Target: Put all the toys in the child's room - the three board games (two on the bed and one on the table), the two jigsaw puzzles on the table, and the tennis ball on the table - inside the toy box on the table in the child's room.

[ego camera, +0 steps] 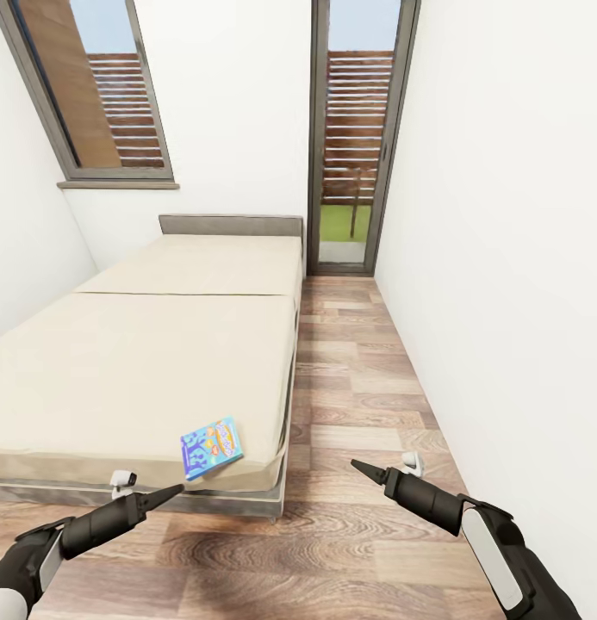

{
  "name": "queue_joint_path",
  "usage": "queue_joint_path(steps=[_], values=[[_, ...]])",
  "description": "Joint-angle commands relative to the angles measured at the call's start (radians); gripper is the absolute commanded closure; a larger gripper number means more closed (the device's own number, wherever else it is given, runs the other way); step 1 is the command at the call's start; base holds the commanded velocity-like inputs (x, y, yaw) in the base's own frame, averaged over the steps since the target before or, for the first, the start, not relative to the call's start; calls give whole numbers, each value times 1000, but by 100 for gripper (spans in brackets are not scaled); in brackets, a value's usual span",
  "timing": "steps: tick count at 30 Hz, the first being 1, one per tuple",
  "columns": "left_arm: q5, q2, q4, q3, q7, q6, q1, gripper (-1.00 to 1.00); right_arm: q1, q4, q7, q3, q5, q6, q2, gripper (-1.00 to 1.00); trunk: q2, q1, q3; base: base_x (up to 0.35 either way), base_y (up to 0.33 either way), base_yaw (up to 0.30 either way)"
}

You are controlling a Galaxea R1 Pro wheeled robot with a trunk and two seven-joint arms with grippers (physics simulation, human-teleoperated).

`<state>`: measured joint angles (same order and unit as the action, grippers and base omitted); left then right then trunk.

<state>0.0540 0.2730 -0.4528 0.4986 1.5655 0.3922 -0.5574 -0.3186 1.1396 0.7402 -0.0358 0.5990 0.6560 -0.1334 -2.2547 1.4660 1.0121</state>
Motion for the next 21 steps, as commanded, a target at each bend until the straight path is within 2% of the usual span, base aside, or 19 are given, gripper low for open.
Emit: queue_joint_path(steps=[1,21], values=[[6,0,0,4,5,11,-1,-100,0,0,1,-1,5,7,0,-100,0,0,1,0,77,0],[6,3,1,6,5,11,-1,-100,0,0,1,-1,5,7,0,-100,0,0,1,0,21,0]])
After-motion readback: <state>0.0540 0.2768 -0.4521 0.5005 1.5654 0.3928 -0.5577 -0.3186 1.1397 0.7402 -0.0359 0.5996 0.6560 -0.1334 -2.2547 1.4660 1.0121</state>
